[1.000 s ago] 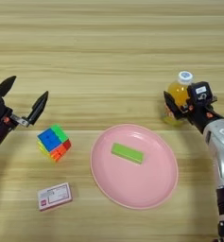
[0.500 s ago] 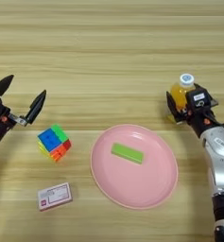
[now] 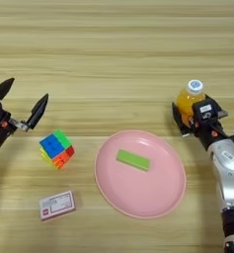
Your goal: Move the objects on the table
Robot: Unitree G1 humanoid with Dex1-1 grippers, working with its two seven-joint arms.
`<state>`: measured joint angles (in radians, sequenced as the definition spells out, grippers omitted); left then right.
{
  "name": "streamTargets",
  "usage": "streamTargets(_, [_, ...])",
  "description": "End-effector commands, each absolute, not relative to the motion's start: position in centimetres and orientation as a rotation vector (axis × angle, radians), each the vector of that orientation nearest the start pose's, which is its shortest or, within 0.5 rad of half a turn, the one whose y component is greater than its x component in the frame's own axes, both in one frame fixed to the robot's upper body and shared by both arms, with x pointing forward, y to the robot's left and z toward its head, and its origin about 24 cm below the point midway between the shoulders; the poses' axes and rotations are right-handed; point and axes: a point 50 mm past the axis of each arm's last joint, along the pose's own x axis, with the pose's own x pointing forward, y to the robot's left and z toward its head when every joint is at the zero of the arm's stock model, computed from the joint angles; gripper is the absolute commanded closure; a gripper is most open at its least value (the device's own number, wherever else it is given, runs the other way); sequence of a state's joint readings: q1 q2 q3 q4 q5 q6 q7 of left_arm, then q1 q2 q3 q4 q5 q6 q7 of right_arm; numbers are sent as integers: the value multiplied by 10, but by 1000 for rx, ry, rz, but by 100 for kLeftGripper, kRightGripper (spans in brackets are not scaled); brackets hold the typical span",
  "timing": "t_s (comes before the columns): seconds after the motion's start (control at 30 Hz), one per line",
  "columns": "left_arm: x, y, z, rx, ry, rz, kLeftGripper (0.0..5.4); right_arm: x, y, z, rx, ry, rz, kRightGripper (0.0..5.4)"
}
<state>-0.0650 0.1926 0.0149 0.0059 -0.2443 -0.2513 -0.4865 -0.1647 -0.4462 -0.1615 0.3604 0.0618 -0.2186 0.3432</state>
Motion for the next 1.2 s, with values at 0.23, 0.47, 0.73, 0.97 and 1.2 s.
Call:
streamTargets(0.23, [261,162,88,42,-326,-488,0,283,-269,66,-342,-30,124,10])
streamTargets(0.47, [260,161,88,38,-325,-487,0,285,-270,70,-335,-44,111,4])
streamTargets(0.73, [261,161,86,38,-324,-486,0,286,-270,77,-310,-99,92,4])
streamTargets(0.97, [260,162,86,38,-325,-485,0,286,-269,90,-270,-183,85,4])
streamTargets(1.2, [260,161,86,37,-325,-486,0,285,-268,101,-250,-255,97,4])
